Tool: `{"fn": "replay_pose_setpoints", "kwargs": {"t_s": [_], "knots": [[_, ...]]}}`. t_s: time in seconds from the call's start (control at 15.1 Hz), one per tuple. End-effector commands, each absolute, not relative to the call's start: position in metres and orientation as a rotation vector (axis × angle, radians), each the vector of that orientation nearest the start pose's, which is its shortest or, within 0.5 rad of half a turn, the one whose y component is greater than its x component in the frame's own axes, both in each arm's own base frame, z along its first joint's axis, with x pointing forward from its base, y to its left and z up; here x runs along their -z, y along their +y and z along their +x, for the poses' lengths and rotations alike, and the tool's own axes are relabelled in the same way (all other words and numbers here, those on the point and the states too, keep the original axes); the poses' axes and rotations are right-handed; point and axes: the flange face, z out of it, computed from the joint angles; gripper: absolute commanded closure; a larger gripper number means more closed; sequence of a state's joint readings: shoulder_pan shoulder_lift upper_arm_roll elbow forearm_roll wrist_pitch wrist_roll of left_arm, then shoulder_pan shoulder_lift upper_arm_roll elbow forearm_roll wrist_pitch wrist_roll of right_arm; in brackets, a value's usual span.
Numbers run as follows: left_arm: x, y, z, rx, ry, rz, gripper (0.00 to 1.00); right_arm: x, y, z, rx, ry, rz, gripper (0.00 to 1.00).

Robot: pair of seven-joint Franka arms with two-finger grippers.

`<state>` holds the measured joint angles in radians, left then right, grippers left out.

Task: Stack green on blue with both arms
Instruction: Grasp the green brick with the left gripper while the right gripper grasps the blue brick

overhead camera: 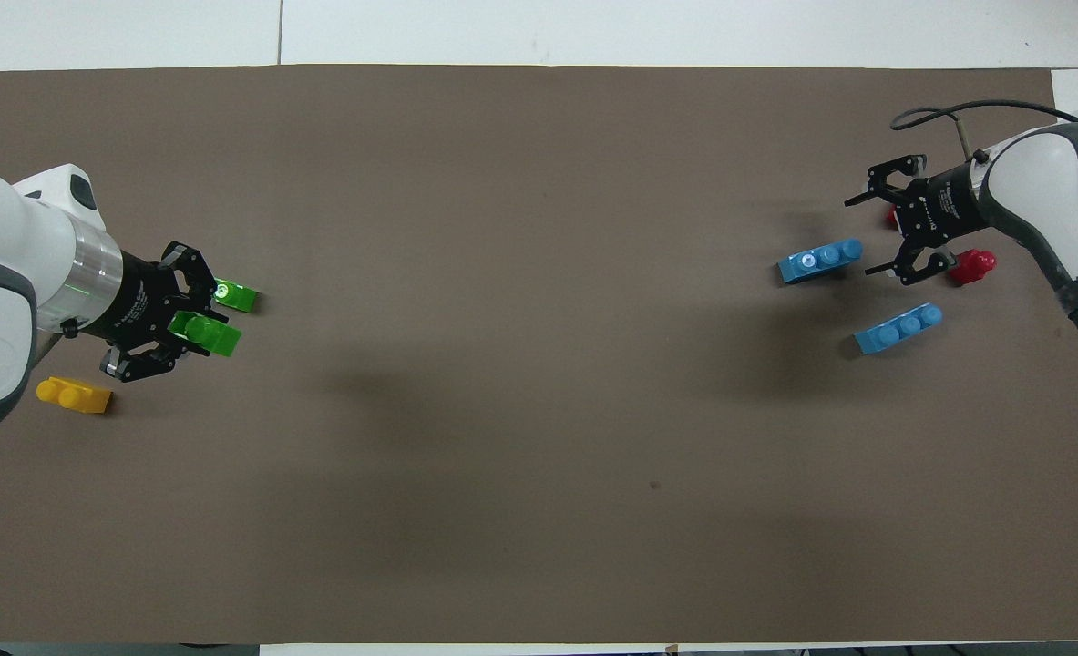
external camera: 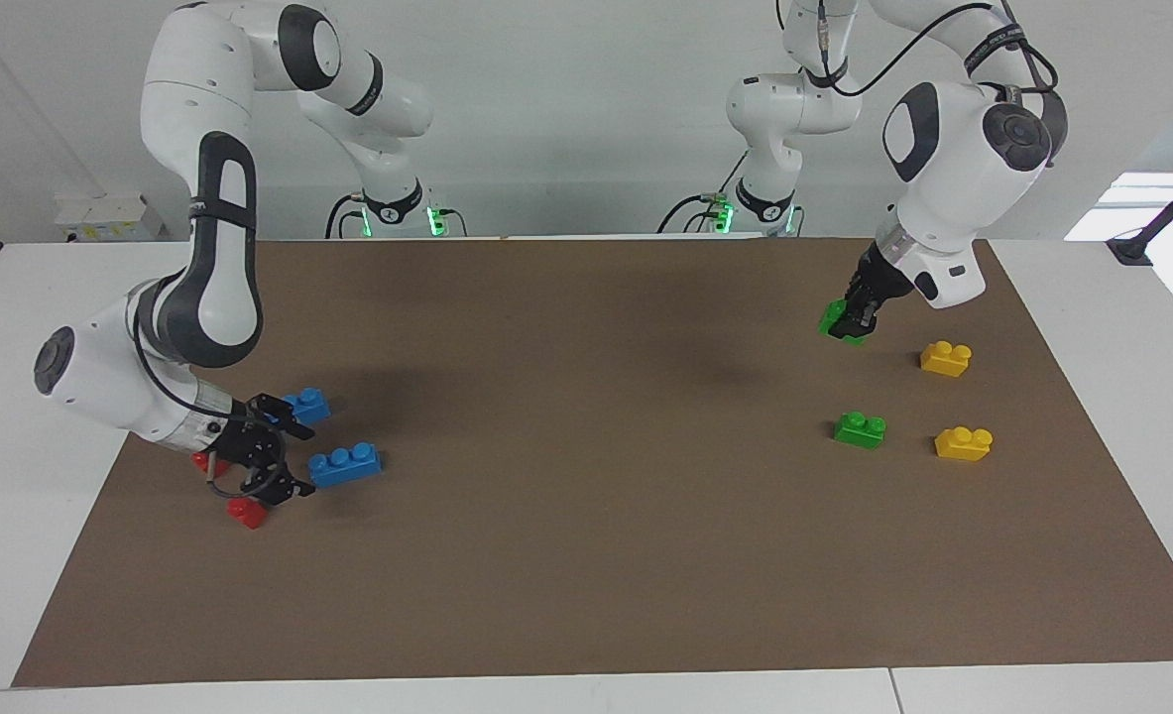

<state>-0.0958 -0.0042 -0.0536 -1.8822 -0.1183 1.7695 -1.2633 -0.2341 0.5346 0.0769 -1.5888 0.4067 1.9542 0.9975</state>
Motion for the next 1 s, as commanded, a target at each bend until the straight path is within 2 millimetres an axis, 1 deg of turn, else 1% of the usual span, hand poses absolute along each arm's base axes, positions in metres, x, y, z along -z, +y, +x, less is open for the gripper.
{"fn": "replay_pose_setpoints", "kwargs": {"t_s": [0.0, 0.07, 0.2, 0.27, 0.46, 0.53, 0.66, 0.8, 0.86, 0.93], "knots": [[-0.500, -0.108, 0.546, -0.284, -1.924, -2.536, 1.00, -0.296, -0.084, 0.661, -0.448, 1.786, -2.146, 0.00], [-0.500, -0.109, 0.545, -0.287, -1.947, -2.519, 1.00, -0.293, -0.083, 0.660, -0.441, 1.788, -2.141, 0.00], [-0.502, -0.129, 0.540, -0.284, -1.972, -2.495, 1.00, -0.290, -0.081, 0.659, -0.437, 1.790, -2.141, 0.00], [-0.504, -0.135, 0.540, -0.275, -2.020, -2.461, 1.00, -0.289, -0.081, 0.659, -0.435, 1.785, -2.146, 0.00], [-0.508, -0.173, 0.537, -0.224, -2.172, -2.369, 1.00, -0.288, -0.083, 0.658, -0.413, 1.773, -2.153, 0.01], [-0.510, -0.183, 0.535, -0.214, -2.205, -2.349, 1.00, -0.287, -0.084, 0.657, -0.416, 1.776, -2.148, 0.03], [-0.510, -0.205, 0.528, -0.215, -2.210, -2.339, 1.00, -0.287, -0.085, 0.656, -0.410, 1.757, -2.160, 0.17], [-0.510, -0.224, 0.522, -0.211, -2.226, -2.337, 1.00, -0.286, -0.086, 0.657, -0.399, 1.746, -2.167, 0.28], [-0.510, -0.228, 0.521, -0.206, -2.253, -2.323, 1.00, -0.287, -0.086, 0.657, -0.394, 1.744, -2.169, 0.37], [-0.509, -0.234, 0.518, -0.204, -2.262, -2.319, 1.00, -0.287, -0.086, 0.657, -0.391, 1.738, -2.172, 0.57]]}}
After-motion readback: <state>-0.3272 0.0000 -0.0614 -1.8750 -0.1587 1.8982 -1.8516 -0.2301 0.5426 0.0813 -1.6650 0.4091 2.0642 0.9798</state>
